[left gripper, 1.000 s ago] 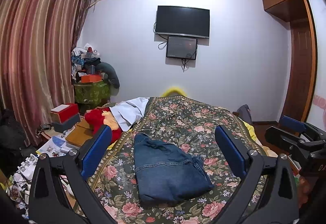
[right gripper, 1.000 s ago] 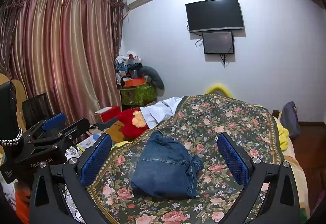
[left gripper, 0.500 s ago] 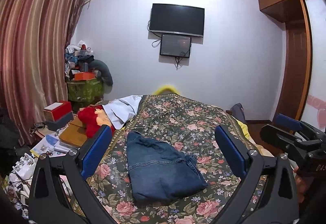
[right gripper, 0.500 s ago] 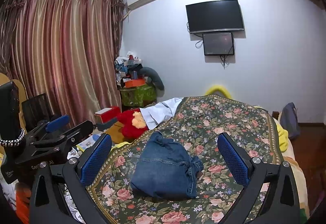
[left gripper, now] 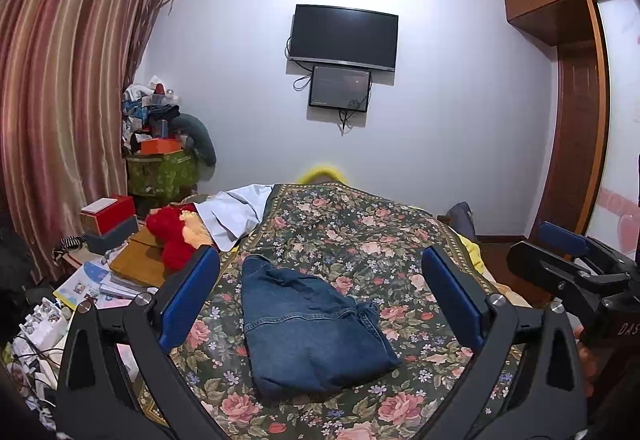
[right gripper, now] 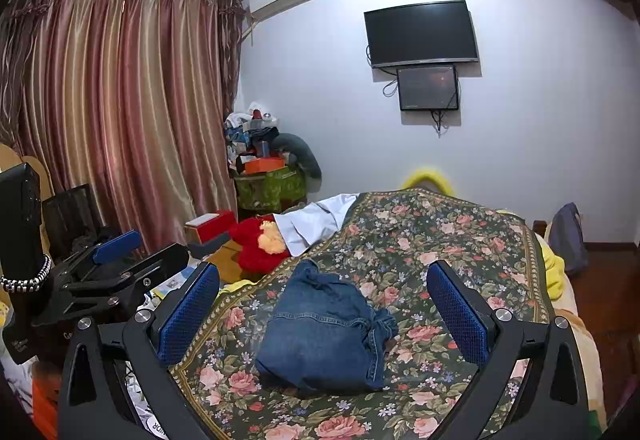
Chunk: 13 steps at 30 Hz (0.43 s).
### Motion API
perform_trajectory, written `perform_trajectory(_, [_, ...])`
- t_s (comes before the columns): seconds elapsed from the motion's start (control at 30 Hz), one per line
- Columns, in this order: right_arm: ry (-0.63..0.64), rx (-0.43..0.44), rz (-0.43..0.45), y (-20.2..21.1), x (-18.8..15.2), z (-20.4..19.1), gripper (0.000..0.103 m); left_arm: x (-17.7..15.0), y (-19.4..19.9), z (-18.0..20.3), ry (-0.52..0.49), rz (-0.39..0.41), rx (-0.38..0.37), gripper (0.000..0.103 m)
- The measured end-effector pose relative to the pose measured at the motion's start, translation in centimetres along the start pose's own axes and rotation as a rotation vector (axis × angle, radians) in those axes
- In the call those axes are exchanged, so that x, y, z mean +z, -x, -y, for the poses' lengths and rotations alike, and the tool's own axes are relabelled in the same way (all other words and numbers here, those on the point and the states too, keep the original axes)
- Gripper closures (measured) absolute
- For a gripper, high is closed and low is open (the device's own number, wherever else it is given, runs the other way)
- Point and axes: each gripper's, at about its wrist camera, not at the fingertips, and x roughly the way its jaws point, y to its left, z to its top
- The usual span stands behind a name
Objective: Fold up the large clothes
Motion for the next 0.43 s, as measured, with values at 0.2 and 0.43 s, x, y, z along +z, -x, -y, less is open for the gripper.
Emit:
perform_trajectory(0.2, [-0.011,-0.002,0.003,-0.01,0.34,0.25,0.000,0.02,-0.10,0.38,-0.005,-0.002,-0.002,0.001])
perform_trajectory(0.43, [-0.011,-0.004,0.003,0.02,0.23,0.35,0.000,0.00,-0.10,0.53,-0.010,-0.003,0.000,0.001])
